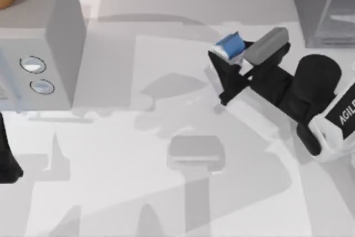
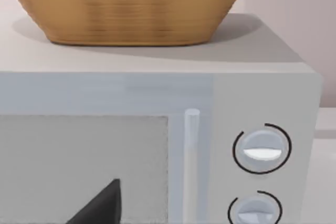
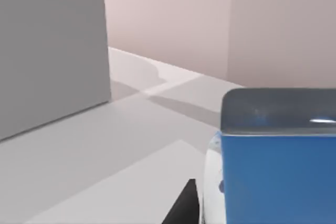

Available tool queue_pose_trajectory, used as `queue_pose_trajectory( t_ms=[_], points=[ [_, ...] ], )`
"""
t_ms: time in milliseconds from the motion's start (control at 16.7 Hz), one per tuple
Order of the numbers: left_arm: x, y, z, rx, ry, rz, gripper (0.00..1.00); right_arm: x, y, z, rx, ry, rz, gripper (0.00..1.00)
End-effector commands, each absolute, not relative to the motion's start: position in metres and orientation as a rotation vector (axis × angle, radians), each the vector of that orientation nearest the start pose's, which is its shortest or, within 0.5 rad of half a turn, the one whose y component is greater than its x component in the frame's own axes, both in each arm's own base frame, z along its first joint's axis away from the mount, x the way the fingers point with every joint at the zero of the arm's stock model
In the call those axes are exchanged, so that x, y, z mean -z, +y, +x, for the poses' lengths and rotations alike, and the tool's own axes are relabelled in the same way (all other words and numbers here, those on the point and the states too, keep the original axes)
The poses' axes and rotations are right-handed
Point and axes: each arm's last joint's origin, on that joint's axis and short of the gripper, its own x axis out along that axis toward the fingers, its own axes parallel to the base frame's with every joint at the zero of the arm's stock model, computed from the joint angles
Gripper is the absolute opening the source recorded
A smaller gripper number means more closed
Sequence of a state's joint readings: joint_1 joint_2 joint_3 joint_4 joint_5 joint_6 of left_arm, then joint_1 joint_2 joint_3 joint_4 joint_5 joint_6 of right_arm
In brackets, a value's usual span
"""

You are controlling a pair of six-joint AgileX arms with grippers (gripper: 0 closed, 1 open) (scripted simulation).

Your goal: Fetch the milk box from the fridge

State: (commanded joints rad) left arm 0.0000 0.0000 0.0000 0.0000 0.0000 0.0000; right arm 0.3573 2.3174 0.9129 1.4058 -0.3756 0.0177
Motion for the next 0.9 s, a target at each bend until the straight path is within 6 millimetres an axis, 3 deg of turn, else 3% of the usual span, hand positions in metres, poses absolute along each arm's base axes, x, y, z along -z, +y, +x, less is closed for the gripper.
queue_pose_trajectory(
  t_ms=[480,780,900],
  points=[
    [-0.16,-0.001,0.106,0.0,0.0,0.0,1.0,-0.045,0.195,0.411,-0.766,-0.006,0.003,0.0],
    [-0.16,-0.001,0.106,0.0,0.0,0.0,1.0,-0.043,0.199,0.414,-0.765,-0.003,0.003,0.0],
    [-0.16,-0.001,0.106,0.0,0.0,0.0,1.0,-0.043,0.199,0.414,-0.765,-0.003,0.003,0.15]
  ],
)
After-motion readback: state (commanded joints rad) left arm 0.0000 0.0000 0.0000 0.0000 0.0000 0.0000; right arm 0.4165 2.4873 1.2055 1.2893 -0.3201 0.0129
